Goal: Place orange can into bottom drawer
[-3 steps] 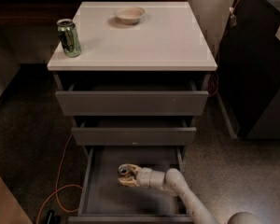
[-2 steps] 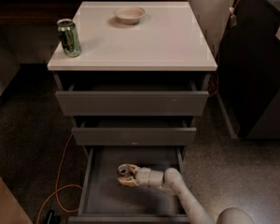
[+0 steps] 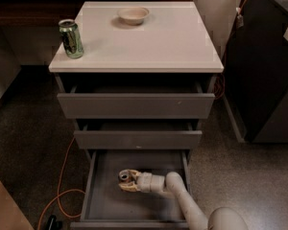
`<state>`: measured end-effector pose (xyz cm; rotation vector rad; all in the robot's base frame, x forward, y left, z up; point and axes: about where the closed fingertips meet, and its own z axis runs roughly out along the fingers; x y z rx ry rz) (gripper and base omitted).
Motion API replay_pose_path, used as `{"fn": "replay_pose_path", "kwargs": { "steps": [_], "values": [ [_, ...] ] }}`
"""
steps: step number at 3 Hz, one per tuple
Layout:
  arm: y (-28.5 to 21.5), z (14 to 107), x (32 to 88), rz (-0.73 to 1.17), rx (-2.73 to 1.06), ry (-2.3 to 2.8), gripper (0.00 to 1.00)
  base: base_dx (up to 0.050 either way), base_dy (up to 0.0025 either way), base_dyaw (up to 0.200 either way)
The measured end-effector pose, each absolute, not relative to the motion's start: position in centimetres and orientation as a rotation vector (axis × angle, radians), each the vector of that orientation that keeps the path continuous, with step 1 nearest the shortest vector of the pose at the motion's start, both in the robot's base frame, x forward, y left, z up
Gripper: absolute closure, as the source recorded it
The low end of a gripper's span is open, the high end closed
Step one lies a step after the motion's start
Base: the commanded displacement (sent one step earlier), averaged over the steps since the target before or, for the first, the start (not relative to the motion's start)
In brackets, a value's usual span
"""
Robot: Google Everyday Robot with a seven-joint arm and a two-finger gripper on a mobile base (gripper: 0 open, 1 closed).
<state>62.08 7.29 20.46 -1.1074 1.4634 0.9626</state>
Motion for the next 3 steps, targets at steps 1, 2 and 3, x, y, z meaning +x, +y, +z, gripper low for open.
{"fn": "replay_pose_path", "kwargs": {
  "steps": [1,2,3],
  "values": [
    [7.95,19.24,62.36,0.969,-1.126,1.461,0.56,0.0,0.0,0.0],
    [8.43,18.5,62.38,0.976,-1.141,1.459,0.25,0.0,0.0,0.0],
    [8.69,18.55,62.26,0.98,-1.142,1.457,0.02,0.0,0.0,0.0]
  ]
}}
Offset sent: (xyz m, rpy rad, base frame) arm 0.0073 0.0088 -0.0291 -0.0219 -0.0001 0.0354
